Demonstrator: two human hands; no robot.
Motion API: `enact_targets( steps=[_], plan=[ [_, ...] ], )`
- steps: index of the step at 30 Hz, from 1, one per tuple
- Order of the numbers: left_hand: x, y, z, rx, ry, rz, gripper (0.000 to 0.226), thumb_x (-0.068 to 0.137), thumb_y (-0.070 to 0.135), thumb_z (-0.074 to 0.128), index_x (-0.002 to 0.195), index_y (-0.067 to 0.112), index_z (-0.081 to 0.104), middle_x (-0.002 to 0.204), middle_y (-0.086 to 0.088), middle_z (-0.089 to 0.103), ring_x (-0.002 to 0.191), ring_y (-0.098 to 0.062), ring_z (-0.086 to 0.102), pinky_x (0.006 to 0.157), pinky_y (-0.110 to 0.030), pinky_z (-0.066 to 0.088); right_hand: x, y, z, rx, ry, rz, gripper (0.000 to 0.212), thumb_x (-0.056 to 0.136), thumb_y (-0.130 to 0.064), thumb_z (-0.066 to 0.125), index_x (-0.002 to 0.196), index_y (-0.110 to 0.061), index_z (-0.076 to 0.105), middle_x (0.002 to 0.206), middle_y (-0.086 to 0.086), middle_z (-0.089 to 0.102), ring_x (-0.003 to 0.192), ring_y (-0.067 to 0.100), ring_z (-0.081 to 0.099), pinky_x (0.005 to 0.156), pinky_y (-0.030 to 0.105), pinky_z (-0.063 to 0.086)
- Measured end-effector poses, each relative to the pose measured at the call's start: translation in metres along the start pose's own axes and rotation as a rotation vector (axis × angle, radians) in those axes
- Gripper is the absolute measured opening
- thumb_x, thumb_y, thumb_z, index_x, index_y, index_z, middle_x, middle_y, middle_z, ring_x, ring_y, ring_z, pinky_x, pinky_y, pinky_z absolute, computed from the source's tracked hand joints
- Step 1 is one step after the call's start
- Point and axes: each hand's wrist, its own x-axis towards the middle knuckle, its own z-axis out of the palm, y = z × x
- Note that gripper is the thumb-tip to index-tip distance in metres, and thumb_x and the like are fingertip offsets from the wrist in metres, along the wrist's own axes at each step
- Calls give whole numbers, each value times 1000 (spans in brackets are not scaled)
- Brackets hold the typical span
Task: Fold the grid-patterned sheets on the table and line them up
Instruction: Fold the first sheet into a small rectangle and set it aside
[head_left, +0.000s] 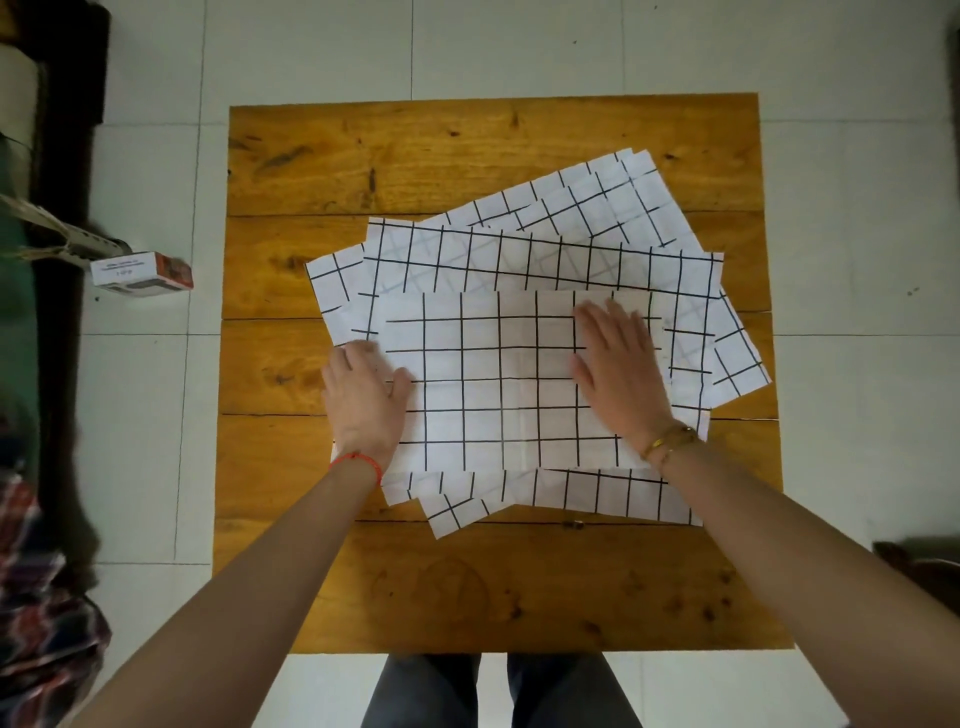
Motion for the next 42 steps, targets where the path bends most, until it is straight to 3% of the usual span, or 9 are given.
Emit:
enact_targets(
  steps=[10,15,20,23,26,29,35,38,42],
  plan=[
    [5,-3,7,-313,-177,-496,47,81,33,70,113,5,50,114,-14,59,107,-32,57,89,-47,52,-5,-49,13,2,-57,-106,58,90,-28,53,143,-11,33,139,8,41,129,27,38,107,44,36],
    [4,-3,1,-463,-215,-567,35,84,32,69,105,8,53,95,-4,57,89,-21,53,76,-30,47,-4,-51,13,9,-35,-105,60,89,-28,57,141,-10,35,137,8,43,126,28,40,104,43,38],
    [-3,-7,-30,-710,-262,-380,25,86,23,68,78,19,45,69,4,36,64,-11,37,60,-20,35,-5,-59,14,43,-38,-120,65,86,-34,59,142,-11,34,137,6,42,126,28,39,105,43,38],
    [-11,-8,-58,-807,-318,-222,18,88,18,67,100,22,54,70,8,32,61,-5,34,59,-14,35,-6,-72,15,53,-30,-146,69,84,-38,62,141,-12,35,135,7,43,124,28,41,105,42,38],
    [-17,-9,-79,-794,-357,-94,39,90,16,65,125,16,49,74,8,33,62,1,39,61,-5,38,-6,-92,16,64,-22,-169,73,81,-42,65,140,-10,37,132,10,46,122,29,43,105,43,38],
    [-27,-4,-89,-737,-433,25,46,90,18,66,132,13,48,83,1,46,70,5,47,68,-8,44,-7,-112,21,86,-24,-198,75,79,-44,67,140,-10,38,130,12,47,123,30,43,104,44,38],
    [-51,21,-74,-685,-505,207,53,90,23,63,139,24,42,98,-20,56,74,-24,49,66,-30,48,-10,-125,23,131,-3,-207,71,80,-43,58,140,-10,38,130,13,48,123,32,44,105,44,37],
    [-61,39,-56,-706,-487,235,62,91,14,63,145,23,35,96,-9,59,72,-3,51,67,-16,46,-19,-110,13,184,23,-157,62,80,-30,41,137,-7,39,131,14,48,124,33,43,104,46,38],
    [-75,67,-35,-737,-566,264,69,91,17,63,149,25,27,99,4,61,80,-3,60,75,-20,54,-34,-74,6,217,106,-9,49,86,-24,29,130,-8,45,124,10,51,116,28,46,97,41,43]
  ],
)
